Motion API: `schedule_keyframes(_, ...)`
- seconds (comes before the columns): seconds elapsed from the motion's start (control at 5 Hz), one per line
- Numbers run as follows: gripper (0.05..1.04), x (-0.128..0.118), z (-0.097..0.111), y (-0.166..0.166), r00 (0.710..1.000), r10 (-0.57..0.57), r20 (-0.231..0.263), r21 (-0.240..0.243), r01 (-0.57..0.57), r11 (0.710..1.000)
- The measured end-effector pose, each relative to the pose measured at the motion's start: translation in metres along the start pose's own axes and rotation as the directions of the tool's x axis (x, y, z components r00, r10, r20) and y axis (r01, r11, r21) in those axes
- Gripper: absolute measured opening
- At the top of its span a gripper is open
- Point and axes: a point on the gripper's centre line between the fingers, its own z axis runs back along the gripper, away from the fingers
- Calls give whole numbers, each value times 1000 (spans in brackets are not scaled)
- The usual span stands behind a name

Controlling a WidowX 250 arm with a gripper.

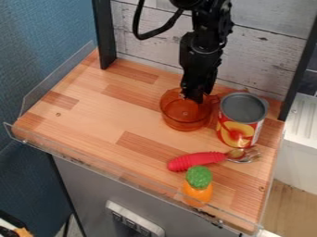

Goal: Move something in the table

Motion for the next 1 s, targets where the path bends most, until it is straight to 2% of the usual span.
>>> schedule_keyframes(0.2, 873, 0, -2, 3, 1000, 14, 3, 3, -14, 1000)
schedule_keyframes(0.4, 1013, 1, -4, 6, 1000, 18, 12, 6, -18, 1000)
schedule_keyframes(0.6, 1008, 2, 18, -1, 999, 38, -8, -42, -38, 998)
schedule_keyframes(1.0, 1001, 22, 65, -4, 992, 112, -53, -134, -118, 984)
